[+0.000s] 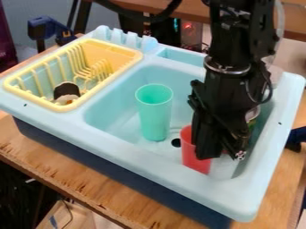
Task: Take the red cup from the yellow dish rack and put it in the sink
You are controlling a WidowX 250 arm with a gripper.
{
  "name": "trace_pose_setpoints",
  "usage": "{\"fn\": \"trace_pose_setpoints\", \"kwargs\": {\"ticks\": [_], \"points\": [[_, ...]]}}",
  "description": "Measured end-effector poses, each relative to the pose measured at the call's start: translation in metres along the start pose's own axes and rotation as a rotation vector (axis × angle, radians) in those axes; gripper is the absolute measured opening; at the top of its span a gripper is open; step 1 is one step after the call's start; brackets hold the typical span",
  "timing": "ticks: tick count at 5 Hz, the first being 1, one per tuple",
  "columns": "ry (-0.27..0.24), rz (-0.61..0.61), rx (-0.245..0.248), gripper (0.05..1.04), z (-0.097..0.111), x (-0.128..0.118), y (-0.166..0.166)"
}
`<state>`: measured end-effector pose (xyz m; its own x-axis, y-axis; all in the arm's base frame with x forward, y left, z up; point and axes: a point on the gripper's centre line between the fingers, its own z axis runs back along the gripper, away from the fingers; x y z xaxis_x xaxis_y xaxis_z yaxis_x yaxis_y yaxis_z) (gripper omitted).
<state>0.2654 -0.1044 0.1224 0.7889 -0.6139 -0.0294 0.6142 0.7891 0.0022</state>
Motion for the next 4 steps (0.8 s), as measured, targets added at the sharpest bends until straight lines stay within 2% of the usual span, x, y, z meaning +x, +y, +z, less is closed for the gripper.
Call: {"fn": "trace_pose_setpoints", "kwargs": {"ticks": [1,2,3,4], "points": [[0.013,0.001,-0.015,0.276,0.000,-0.004,0.003],[0.013,0.031,-0.021,0.547,0.011,-0.005,0.002],[-0.078,0.077,-0.029,0.867,0.047,-0.006,-0.003],[-0.097,0.171,-0.044,1.012,0.079,-0.025,0.008]]}}
